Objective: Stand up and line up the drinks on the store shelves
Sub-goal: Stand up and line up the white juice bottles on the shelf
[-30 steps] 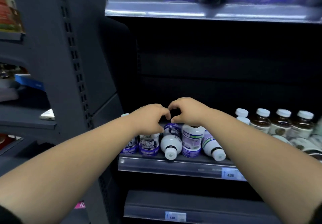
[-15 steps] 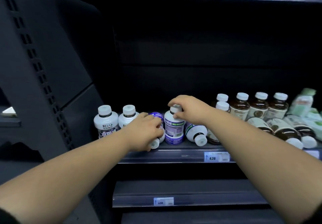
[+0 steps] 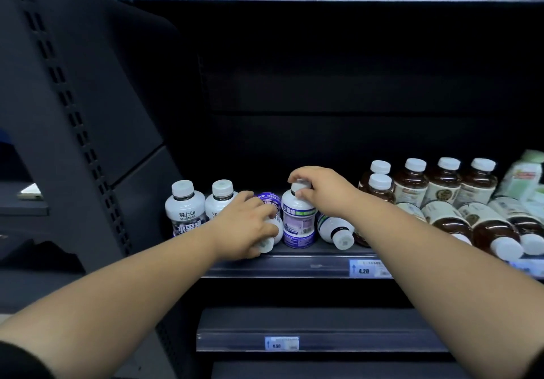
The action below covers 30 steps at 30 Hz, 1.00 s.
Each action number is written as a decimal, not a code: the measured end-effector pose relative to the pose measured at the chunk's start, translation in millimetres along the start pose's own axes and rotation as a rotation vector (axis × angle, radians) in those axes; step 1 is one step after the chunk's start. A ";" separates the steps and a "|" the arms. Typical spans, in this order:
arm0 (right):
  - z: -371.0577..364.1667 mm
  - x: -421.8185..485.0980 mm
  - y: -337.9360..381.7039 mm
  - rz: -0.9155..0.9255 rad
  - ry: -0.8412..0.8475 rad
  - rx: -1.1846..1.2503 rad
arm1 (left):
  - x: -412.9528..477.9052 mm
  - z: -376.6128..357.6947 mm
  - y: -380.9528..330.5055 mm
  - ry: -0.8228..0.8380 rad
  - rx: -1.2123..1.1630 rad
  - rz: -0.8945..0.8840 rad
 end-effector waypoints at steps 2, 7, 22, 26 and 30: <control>0.3 1.8 -0.1 -0.005 0.004 0.017 | 0.5 4.5 4.7 -0.009 -0.033 0.047; 4.8 3.3 1.6 -0.037 0.032 0.072 | 5.7 24.1 23.8 0.058 -0.100 0.175; 12.3 11.3 -0.3 -0.134 0.057 -0.060 | 36.2 47.0 61.6 0.239 -0.619 0.461; 21.0 13.8 8.4 -0.044 0.223 -0.005 | 39.0 42.6 65.1 0.254 -0.612 0.547; 19.0 18.7 13.4 -0.096 0.169 -0.076 | 38.4 44.1 66.7 0.265 -0.622 0.553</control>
Point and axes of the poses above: each hand's wrist, its own x-axis towards the middle knuckle, its own z-axis out of the back of the hand, y = z × x, the point moved 1 cm from there along x, towards the middle knuckle, and after that the axes turned 4 degrees about x, right-handed, at the moved point
